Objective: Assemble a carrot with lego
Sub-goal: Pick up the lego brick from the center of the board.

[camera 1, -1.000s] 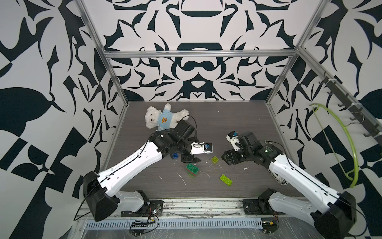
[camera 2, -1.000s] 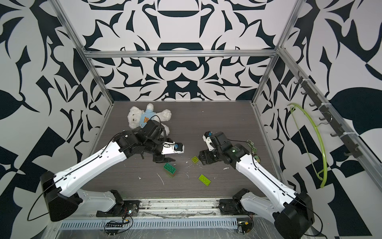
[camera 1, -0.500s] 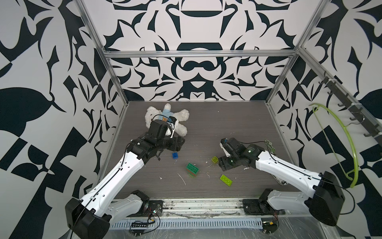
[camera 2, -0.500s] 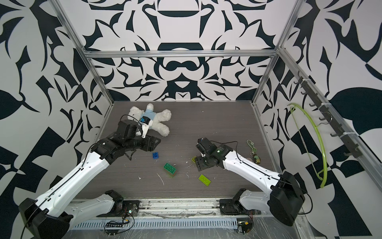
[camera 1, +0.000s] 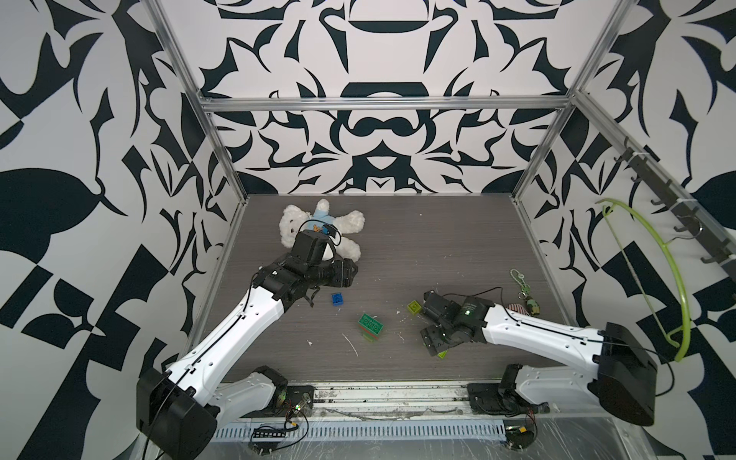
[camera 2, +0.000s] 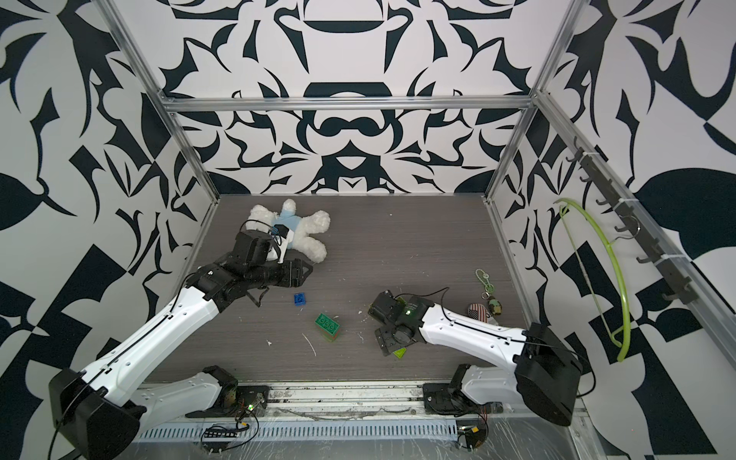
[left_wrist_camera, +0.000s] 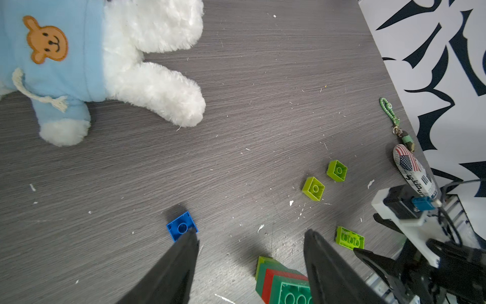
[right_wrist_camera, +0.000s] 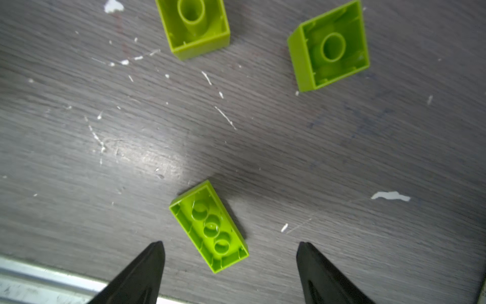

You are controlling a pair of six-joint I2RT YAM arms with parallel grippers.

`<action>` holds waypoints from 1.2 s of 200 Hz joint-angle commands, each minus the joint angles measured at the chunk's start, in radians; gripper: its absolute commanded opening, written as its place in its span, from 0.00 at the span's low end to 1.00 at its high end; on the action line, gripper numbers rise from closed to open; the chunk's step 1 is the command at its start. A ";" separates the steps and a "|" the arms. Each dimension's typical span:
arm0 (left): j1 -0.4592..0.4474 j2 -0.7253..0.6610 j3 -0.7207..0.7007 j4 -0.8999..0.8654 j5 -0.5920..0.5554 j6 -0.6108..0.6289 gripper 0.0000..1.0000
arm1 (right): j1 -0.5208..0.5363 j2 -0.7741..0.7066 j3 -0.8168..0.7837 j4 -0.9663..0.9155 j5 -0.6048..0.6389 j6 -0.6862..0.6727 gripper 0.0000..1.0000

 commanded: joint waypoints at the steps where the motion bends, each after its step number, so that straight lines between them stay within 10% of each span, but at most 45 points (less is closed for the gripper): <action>1: 0.011 0.012 0.026 -0.001 0.009 -0.005 0.71 | 0.008 0.035 -0.003 0.044 -0.002 -0.007 0.84; 89: 0.190 0.118 -0.113 -0.021 0.058 -0.239 0.79 | 0.010 0.130 0.036 0.060 -0.059 -0.079 0.79; 240: 0.049 0.440 -0.098 0.038 -0.116 -0.309 0.77 | 0.009 0.129 0.032 0.072 -0.077 -0.090 0.70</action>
